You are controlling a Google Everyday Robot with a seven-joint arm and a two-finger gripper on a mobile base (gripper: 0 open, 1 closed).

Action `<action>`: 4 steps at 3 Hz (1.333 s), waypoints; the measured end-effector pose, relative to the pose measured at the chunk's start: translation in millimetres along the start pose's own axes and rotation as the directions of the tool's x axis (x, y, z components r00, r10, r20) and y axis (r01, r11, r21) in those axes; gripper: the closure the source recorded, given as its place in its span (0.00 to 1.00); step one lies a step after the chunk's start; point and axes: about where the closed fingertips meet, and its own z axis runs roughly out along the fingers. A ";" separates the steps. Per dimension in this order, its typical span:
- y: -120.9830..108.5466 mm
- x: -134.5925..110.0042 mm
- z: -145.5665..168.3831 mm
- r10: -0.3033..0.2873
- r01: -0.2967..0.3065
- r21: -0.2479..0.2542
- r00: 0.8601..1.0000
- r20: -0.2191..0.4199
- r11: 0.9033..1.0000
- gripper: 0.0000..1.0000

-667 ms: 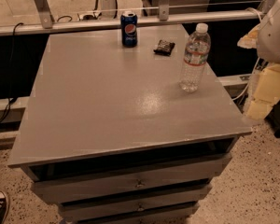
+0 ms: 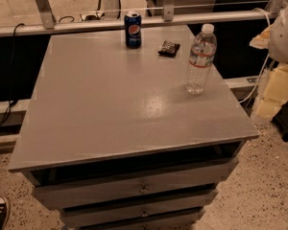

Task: Knock water bottle over

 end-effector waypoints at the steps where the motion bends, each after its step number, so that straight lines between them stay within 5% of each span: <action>1: -29.9 20.6 14.9 0.055 -0.056 0.040 0.998 0.021 0.998 0.00; 2: -55.5 32.4 35.9 0.108 -0.113 0.046 0.988 0.107 0.992 0.00; 3: -63.9 21.6 58.6 0.150 -0.155 -0.001 0.955 0.255 0.988 0.00; 4: -70.4 7.7 78.1 0.190 -0.188 -0.045 0.904 0.382 0.981 0.00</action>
Offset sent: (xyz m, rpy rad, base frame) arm 0.0886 -0.0462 -0.0452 0.3523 -0.0838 -0.1130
